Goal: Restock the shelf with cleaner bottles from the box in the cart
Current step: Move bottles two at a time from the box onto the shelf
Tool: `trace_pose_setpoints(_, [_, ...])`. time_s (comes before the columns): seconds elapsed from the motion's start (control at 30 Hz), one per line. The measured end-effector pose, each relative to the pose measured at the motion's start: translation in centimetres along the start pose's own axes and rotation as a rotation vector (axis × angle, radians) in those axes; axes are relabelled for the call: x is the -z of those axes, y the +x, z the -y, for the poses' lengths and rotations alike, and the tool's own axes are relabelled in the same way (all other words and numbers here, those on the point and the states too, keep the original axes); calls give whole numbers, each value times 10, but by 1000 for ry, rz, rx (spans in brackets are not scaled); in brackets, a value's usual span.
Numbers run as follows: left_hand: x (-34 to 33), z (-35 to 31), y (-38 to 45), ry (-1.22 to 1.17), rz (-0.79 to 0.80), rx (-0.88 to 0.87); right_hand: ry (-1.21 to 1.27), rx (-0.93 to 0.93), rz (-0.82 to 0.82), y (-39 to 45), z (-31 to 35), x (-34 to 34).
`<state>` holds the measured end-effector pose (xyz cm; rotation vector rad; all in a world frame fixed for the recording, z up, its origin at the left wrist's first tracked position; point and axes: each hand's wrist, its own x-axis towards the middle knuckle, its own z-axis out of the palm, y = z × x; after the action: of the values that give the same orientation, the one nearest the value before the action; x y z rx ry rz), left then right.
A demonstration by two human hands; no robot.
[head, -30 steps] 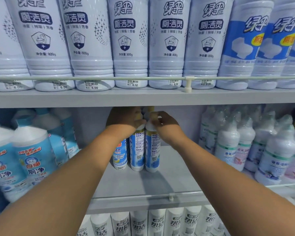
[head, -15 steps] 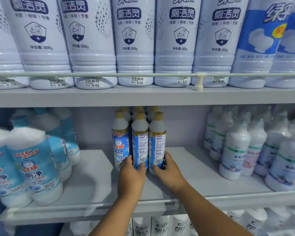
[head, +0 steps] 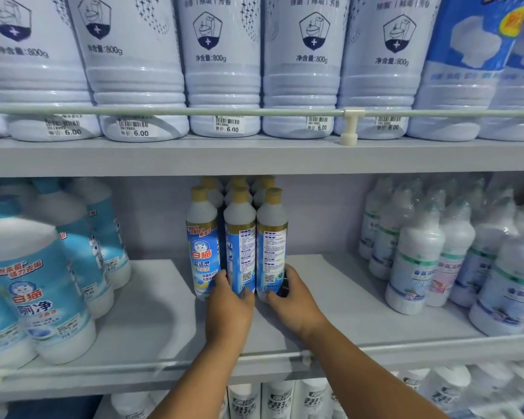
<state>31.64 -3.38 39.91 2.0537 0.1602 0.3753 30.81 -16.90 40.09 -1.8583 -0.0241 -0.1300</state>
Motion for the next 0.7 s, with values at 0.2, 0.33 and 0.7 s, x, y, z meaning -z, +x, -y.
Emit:
trace_pose_setpoints(0.2, [-1, 4, -3, 113, -48, -56, -57, 5, -28, 6, -2, -1])
trace_pose_setpoints(0.33, [-2, -1, -4, 125, -63, -41, -51, 4, -19, 5, -4, 2])
trace_pose_setpoints(0.7, [-6, 6, 0, 129, -38, -66, -71, 60, -32, 7, -12, -4])
